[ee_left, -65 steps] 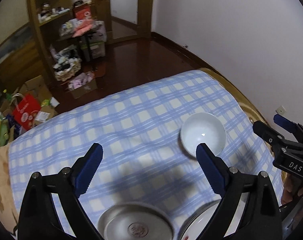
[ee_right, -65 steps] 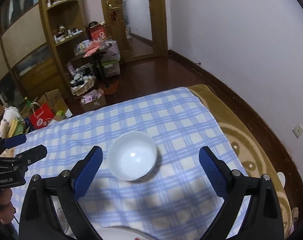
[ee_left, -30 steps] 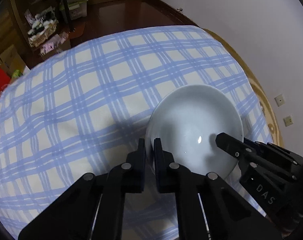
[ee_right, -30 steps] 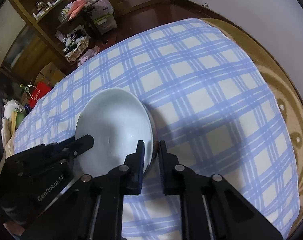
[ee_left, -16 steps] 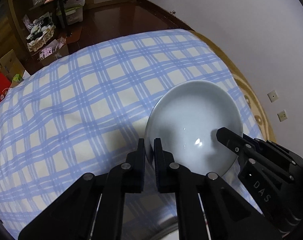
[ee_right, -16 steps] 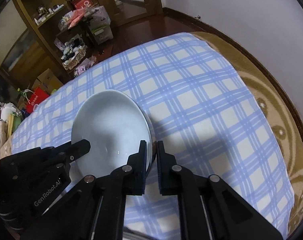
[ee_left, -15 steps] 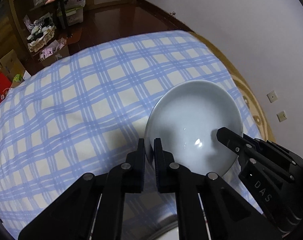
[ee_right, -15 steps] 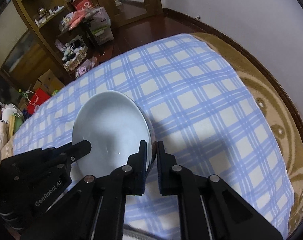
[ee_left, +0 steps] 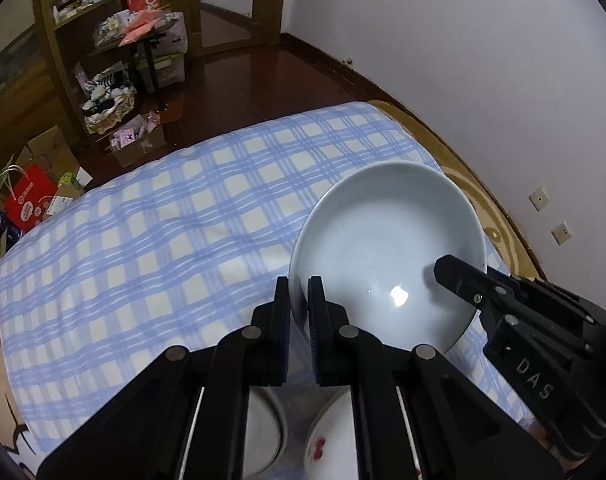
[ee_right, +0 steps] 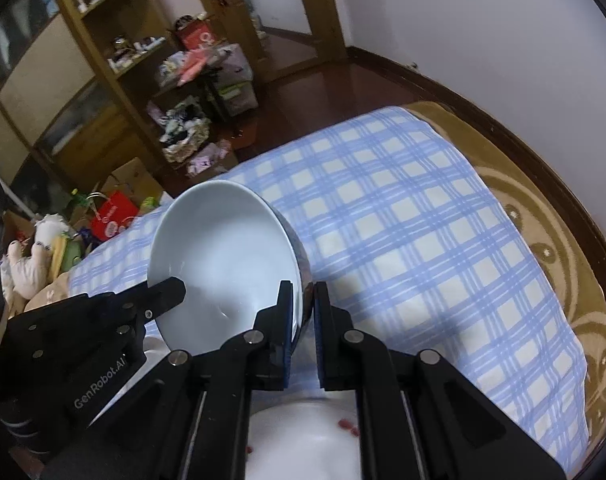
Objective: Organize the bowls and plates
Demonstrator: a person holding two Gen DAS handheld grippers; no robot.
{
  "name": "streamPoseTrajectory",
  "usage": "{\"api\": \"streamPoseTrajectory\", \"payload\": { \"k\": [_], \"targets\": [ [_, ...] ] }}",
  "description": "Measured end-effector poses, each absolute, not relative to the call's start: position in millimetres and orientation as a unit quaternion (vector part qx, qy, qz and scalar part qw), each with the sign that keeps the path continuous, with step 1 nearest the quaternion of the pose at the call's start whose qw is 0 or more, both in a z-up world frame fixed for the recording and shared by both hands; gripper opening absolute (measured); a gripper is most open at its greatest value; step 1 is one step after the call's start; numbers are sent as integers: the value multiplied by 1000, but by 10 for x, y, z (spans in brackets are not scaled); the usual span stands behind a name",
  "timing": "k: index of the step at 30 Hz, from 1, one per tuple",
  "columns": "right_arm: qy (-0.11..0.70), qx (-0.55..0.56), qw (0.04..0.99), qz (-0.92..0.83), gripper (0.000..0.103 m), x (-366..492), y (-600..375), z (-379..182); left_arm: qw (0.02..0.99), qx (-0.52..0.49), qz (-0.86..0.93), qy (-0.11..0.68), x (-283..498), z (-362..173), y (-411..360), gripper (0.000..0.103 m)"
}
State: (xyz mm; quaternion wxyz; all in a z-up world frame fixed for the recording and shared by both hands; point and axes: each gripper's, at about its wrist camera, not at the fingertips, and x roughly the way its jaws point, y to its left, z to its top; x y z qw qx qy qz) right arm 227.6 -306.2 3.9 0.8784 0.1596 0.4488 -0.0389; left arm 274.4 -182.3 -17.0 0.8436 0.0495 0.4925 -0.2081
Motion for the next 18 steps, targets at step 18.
{"api": "streamPoseTrajectory", "payload": {
  "k": [18],
  "targets": [
    [422, 120, 899, 20, 11, 1738, -2183, 502, 876, 46, -161, 453, 2035, 257, -995, 10]
  ]
}}
